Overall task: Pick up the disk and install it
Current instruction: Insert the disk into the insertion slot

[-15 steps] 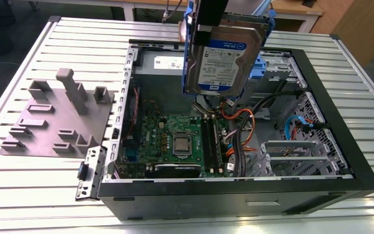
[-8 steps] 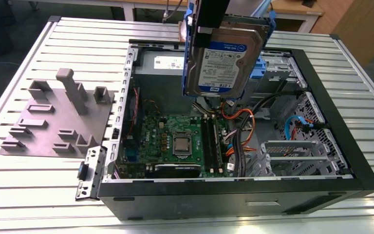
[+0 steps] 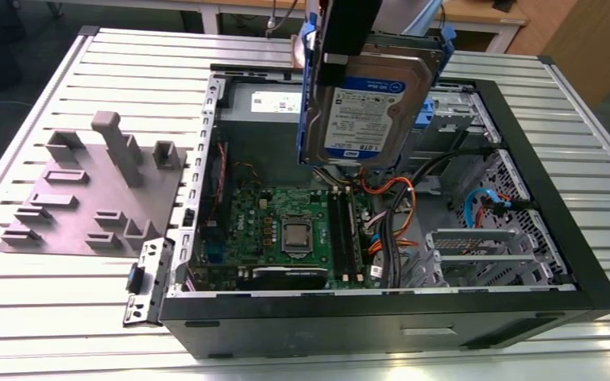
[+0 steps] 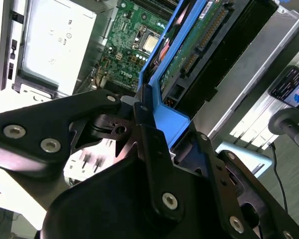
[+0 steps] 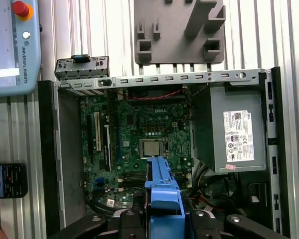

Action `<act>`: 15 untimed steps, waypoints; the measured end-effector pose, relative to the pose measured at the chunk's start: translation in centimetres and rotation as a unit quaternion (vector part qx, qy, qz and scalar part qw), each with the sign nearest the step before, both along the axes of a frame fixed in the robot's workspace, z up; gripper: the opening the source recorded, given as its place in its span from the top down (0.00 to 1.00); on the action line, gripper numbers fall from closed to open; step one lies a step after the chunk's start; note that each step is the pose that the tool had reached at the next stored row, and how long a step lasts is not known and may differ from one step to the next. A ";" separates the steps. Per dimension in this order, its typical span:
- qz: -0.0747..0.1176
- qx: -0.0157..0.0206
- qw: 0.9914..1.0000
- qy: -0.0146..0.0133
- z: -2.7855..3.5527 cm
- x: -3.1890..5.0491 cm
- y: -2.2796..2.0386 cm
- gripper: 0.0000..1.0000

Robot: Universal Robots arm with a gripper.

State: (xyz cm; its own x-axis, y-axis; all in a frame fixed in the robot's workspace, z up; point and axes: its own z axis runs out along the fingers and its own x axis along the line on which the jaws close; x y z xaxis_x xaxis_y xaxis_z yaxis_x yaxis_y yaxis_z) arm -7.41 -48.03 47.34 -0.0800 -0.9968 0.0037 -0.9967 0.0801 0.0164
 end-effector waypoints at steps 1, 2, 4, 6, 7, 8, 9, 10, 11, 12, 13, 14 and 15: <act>0.001 0.000 1.000 0.000 -0.01 -0.01 -0.04 0.64; 0.004 0.000 1.000 -0.001 -0.02 0.00 -0.06 0.64; 0.017 0.000 1.000 -0.001 -0.03 0.01 -0.06 0.64; 0.024 0.000 1.000 -0.001 -0.07 0.01 -0.13 0.64; 0.025 0.000 1.000 -0.001 -0.08 0.02 -0.20 0.64; 0.025 0.000 1.000 -0.001 -0.09 0.06 -0.27 0.64; 0.025 0.000 1.000 -0.001 -0.09 0.17 -0.34 0.64; 0.025 0.000 1.000 -0.001 -0.10 0.35 -0.41 0.64; 0.025 0.000 1.000 -0.001 -0.11 0.56 -0.48 0.64; 0.025 0.000 1.000 -0.001 -0.12 0.81 -0.54 0.64; 0.025 0.000 1.000 -0.001 -0.14 1.03 -0.59 0.64; 0.025 0.000 1.000 -0.001 -0.14 1.21 -0.63 0.64; 0.025 0.000 1.000 -0.001 -0.15 1.36 -0.68 0.64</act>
